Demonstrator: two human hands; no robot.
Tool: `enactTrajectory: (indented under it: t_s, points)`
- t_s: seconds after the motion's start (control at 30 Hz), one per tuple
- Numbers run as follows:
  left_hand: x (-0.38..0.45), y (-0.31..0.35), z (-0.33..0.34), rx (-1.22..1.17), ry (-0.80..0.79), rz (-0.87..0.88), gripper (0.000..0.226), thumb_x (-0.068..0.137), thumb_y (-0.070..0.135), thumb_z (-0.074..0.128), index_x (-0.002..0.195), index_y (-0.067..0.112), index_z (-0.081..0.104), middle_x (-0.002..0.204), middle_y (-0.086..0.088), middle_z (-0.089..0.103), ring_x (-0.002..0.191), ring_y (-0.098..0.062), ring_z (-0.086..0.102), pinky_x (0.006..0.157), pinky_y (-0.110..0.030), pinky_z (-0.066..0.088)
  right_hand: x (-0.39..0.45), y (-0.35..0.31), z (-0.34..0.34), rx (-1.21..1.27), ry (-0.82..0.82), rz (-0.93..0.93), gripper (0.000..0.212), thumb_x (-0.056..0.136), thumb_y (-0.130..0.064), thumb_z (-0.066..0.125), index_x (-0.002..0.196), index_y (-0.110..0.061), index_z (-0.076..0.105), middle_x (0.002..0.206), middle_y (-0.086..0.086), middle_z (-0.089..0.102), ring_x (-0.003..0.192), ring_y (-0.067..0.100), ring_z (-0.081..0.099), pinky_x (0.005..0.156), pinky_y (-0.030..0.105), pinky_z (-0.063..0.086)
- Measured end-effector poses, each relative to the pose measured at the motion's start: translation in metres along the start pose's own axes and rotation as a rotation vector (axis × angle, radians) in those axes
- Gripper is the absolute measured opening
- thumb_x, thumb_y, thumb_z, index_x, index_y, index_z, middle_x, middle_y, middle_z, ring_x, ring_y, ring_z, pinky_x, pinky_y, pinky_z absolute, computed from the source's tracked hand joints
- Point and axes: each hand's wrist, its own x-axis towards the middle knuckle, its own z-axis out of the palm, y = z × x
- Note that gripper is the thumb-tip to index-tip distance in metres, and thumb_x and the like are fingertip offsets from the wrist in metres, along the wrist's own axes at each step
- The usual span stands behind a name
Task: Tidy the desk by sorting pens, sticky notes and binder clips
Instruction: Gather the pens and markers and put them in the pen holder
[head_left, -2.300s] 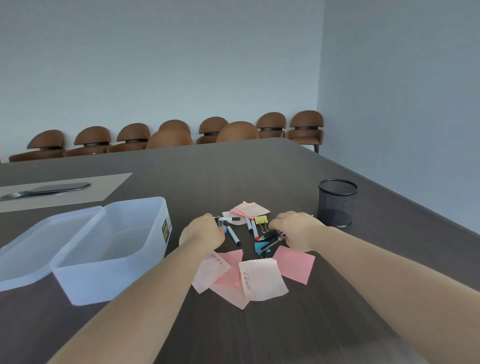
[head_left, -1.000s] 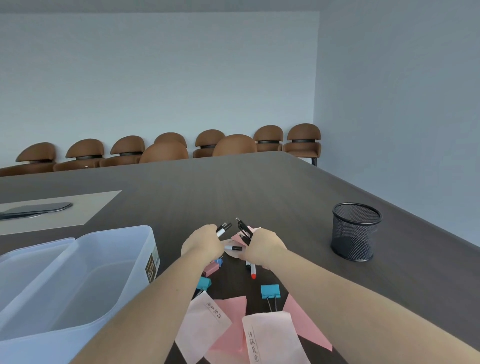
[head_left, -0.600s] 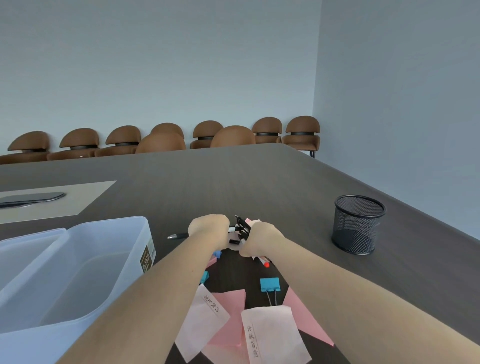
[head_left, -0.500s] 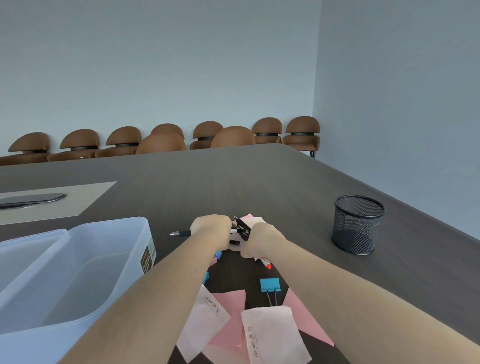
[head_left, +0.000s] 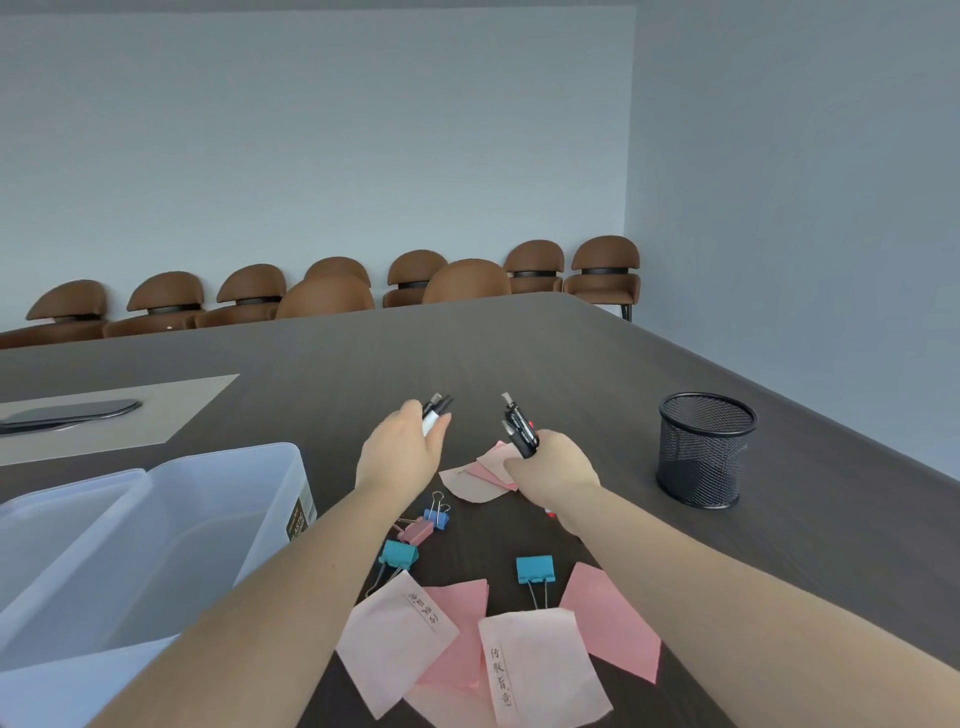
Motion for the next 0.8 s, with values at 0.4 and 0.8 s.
enactTrajectory:
  t_s: [0.4,0.8]
  points:
    - [-0.037,0.057,0.007,-0.832,0.055,-0.186,0.019,0.097,0.036,0.044,0.081,0.027,0.047,0.070,0.000,0.055,0.067,-0.019,0.057,0.066,-0.028,0.046,-0.024,-0.001,0.004,0.652,0.188,-0.172,0.030,0.086,-0.034,0.068,0.073,-0.014,0.050,0.070,0.004,0.050,0.065,0.016,0.043,0.062,0.025,0.039]
    - [-0.059,0.045,0.032,-0.740,-0.027,-0.238,0.016,0.099,0.026,0.044,0.100,0.011,0.050,0.091,0.001,0.060,0.089,-0.018,0.059,0.078,-0.029,0.042,-0.028,0.025,0.013,0.651,0.065,-0.197,0.008,0.081,-0.018,0.075,0.078,-0.018,0.068,0.078,0.003,0.070,0.071,0.013,0.063,0.074,0.029,0.053]
